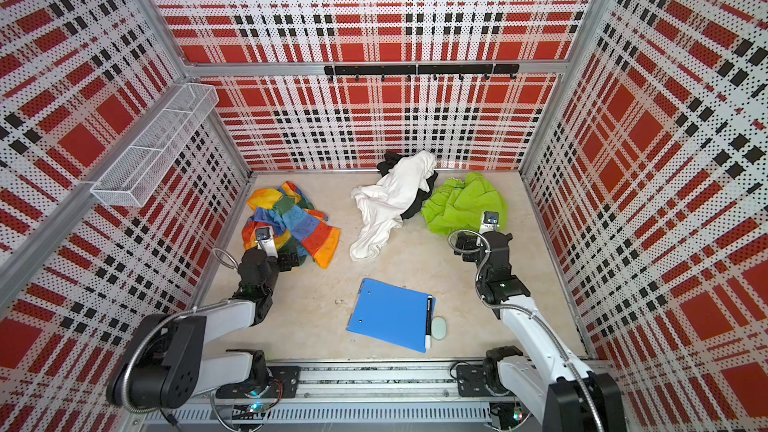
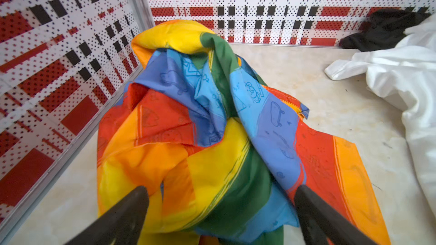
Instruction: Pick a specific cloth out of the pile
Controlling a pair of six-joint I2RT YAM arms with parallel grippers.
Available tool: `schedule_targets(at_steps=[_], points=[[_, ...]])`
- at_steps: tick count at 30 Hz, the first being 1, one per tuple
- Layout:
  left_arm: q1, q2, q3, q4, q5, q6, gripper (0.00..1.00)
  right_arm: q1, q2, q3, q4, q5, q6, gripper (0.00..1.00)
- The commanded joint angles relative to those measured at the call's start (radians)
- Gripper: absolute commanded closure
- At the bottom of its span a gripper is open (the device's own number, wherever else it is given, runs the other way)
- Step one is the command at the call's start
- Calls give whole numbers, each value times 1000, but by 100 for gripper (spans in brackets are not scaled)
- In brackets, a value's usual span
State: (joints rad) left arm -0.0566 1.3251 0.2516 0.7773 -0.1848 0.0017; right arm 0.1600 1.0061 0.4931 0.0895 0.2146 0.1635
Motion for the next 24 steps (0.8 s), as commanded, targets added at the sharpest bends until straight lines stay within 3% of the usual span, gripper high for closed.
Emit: schedule_targets(at_steps=[1, 8, 17, 24], points=[[5, 64, 18, 251, 55, 43, 1, -22, 52, -35, 209, 20, -21, 0], [38, 250, -11, 507, 127, 18, 1, -81, 204, -69, 403, 18, -21, 0], [58, 250, 54, 376, 172, 3, 1, -101, 397, -130, 773, 40, -21, 0], [44, 248, 48, 382, 136, 6, 1, -151, 417, -168, 878, -19, -21, 0]])
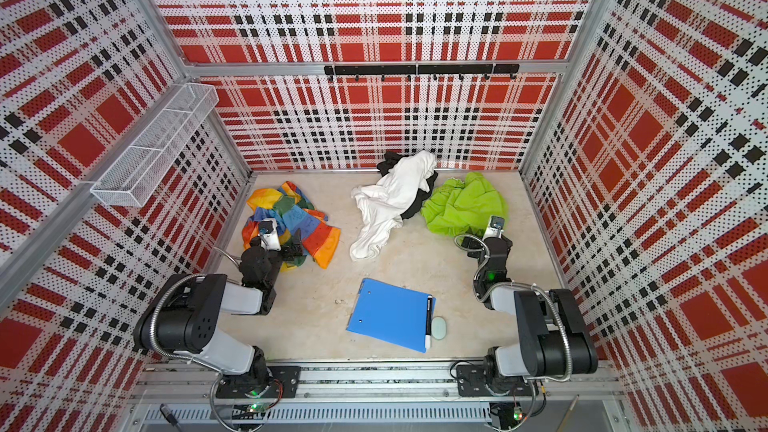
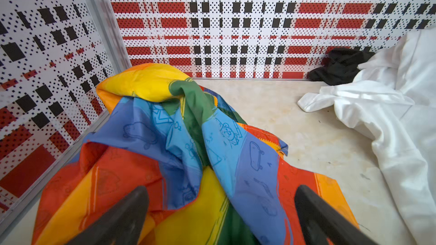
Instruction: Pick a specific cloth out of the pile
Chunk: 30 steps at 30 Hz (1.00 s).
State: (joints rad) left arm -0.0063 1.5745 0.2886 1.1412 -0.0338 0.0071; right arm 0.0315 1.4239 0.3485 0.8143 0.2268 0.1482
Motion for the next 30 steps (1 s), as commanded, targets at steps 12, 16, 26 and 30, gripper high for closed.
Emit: schedule_targets(at_steps=[12, 16, 26, 30], points=[[-15, 1, 9, 27, -64, -2, 1, -38, 121, -111, 433, -162, -148, 0], [-15, 1, 9, 26, -64, -1, 1, -38, 125, -67, 351, -189, -179, 0], [-15, 1, 9, 25, -64, -2, 1, -41, 130, -72, 373, -174, -175, 0], [-15, 1, 10, 25, -64, -1, 1, -41, 134, -70, 374, -174, -175, 0]])
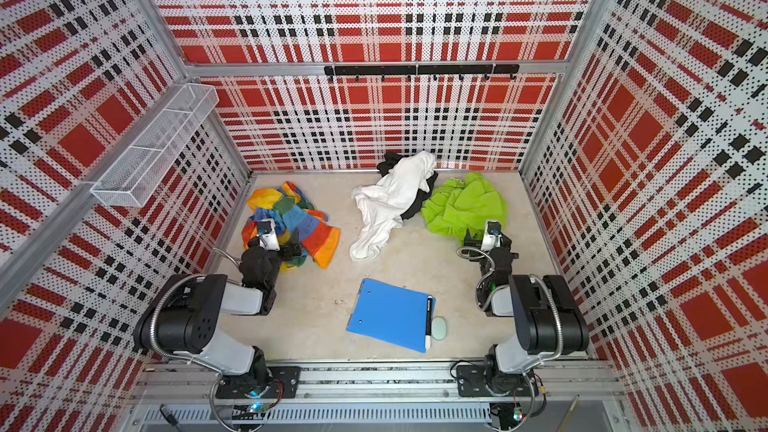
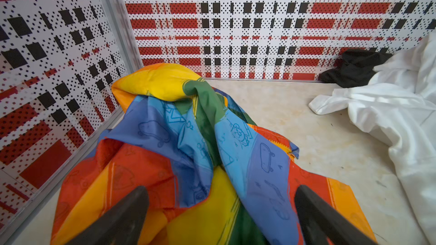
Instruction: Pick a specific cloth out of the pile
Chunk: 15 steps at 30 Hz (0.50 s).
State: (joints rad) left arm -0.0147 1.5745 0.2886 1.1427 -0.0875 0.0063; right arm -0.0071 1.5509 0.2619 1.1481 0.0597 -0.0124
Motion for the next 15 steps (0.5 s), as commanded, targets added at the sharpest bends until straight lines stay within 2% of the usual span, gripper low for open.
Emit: schedule_targets(at_steps=[1, 15], points=[[-7, 1, 9, 23, -10, 0, 1, -2, 9, 20, 35, -9, -15, 0], [-6, 1, 9, 23, -9, 0, 1, -2, 4, 10, 51, 15, -15, 0]])
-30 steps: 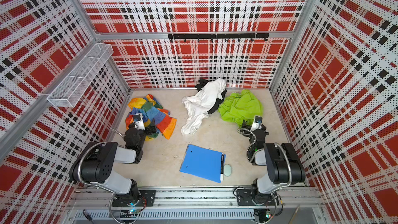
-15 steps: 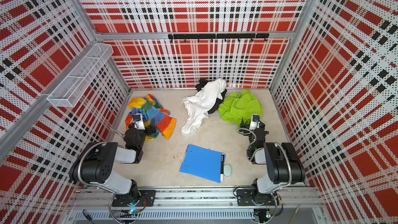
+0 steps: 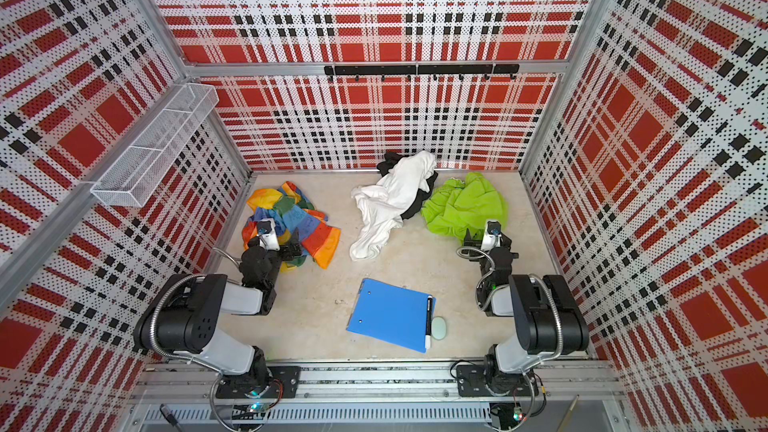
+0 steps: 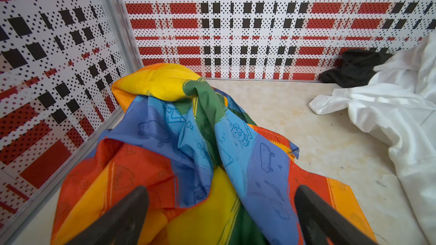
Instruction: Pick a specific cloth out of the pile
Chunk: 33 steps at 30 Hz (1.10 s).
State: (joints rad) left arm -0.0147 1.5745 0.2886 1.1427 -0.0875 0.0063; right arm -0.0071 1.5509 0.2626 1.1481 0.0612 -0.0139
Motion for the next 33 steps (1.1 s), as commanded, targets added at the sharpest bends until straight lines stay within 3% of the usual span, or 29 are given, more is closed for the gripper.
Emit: schedule_targets(at_steps=[1, 4, 5, 7, 8, 10, 12, 13, 33], points=[[-6, 0, 9, 23, -10, 0, 1, -2, -1, -16, 90, 41, -13, 0], [-7, 0, 10, 23, -9, 0, 1, -2, 30, -226, 508, 160, -13, 0], [-7, 1, 9, 23, -10, -1, 1, -2, 30, -232, 522, 136, -13, 0], [-6, 0, 9, 23, -10, 0, 1, 6, 33, -181, 449, -69, -49, 0], [-7, 1, 9, 23, -10, -1, 1, 26, 38, -144, 391, -114, -92, 0], [-7, 0, 10, 23, -8, -2, 1, 43, -23, -59, 134, -12, -79, 0], [-5, 0, 10, 23, -9, -2, 1, 20, 14, 18, 50, 85, -12, 0], [-5, 1, 11, 22, -6, -4, 1, -6, 0, 9, 40, 30, 9, 0], [-3, 2, 11, 20, -3, -2, 1, 2, 11, 26, 24, 32, -2, 0]])
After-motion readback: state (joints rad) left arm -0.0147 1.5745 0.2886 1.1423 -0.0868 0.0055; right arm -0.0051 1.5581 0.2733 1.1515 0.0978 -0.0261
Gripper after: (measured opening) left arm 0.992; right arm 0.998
